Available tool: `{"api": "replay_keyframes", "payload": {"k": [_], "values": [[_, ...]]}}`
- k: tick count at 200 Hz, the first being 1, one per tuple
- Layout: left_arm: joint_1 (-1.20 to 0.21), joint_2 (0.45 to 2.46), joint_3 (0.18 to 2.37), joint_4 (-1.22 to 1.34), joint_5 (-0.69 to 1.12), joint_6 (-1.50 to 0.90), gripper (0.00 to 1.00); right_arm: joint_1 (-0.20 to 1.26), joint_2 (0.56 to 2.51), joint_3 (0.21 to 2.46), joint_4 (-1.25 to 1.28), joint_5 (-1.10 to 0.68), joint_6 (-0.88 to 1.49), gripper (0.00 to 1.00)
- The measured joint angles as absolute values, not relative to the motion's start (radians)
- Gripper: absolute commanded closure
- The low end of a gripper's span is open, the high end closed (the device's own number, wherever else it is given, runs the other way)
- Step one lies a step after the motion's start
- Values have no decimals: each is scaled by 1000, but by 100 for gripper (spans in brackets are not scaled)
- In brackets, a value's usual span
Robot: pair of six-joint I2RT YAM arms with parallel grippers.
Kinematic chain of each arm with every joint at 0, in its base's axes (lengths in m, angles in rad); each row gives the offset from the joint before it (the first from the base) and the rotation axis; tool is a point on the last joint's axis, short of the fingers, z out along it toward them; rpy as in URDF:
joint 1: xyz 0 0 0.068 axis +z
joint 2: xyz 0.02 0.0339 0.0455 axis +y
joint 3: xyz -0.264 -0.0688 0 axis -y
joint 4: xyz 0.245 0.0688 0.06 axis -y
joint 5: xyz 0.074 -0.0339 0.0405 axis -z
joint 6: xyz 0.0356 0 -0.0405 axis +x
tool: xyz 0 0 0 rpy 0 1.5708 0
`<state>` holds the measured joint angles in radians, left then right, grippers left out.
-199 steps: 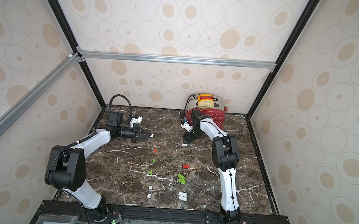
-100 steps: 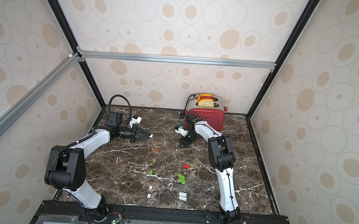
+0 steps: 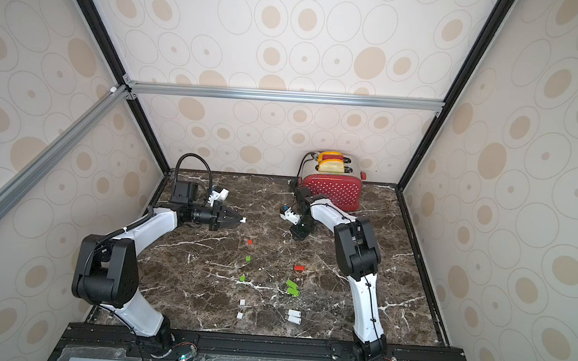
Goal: Close the usb drive cover
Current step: Pick up the USB drive from the center of the board.
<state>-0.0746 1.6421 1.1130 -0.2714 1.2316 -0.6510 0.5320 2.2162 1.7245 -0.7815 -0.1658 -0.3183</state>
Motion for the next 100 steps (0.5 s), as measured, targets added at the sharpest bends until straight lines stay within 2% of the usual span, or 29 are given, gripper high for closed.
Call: {"api": "replay_keyframes", "payload": {"k": [100], "values": [[-75, 1646, 1113, -278, 1233, -639, 100, 550, 2253, 1788, -799, -124, -292, 65]]}}
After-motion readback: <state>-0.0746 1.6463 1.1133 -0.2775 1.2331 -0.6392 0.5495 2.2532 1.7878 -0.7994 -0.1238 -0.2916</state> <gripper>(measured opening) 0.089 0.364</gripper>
